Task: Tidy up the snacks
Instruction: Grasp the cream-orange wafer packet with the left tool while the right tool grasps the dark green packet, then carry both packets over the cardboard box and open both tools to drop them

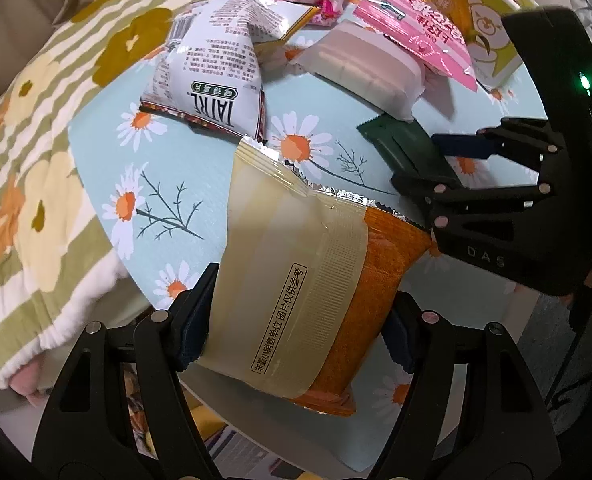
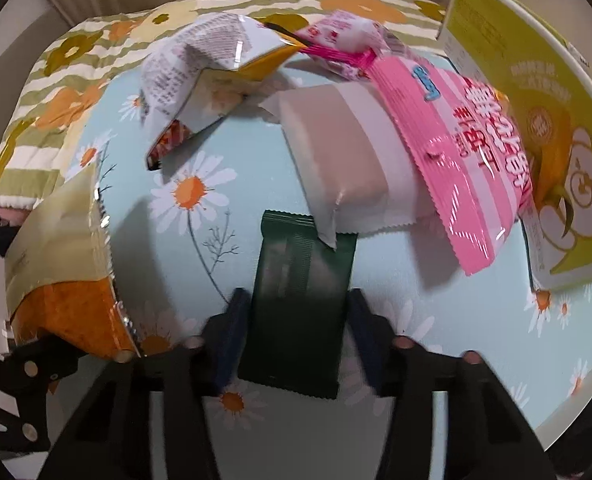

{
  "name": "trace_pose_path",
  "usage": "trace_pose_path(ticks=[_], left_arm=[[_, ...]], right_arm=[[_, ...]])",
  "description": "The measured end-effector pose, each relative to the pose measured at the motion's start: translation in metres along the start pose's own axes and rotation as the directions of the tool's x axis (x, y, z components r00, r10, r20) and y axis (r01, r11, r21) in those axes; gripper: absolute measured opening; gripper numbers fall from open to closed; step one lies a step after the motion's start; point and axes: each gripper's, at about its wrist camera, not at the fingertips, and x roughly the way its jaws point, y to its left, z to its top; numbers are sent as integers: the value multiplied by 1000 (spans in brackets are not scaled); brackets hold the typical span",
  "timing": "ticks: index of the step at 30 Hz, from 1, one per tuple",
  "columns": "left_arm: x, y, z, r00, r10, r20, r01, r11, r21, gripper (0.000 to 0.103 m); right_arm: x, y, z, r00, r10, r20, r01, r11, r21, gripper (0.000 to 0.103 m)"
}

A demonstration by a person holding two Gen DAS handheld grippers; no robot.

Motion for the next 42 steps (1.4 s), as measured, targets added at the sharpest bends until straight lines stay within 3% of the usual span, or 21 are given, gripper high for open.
trace_pose_path(ticks=[7,15,23,31,37,42], left_arm=[[-10,4,-2,1000,1,24,0,999,-42,69],[-41,0,14,996,36,85,-29,996,-85,69],[-77,-17,49,985,85,152,-67,991,-119,69],[-114,-68,123,962,144,233,-105,979,-173,69],[-120,-122,196,947,126,296,-58,972,-228,69],[-107,-166,251,943,105,315,-25,968,-249,69]], right_arm=[[-7,5,-2,998,64,-1,-64,998,4,43],[-50,-2,4,988,140,64,-141,990,0,41],[-110,-42,21,950,234,208,-235,972,-18,41],[-166,-133,48,895,273,352,-268,961,-65,41],[-185,-216,66,872,281,401,-268,959,-90,41],[-190,-280,82,866,277,417,-263,961,-92,41]])
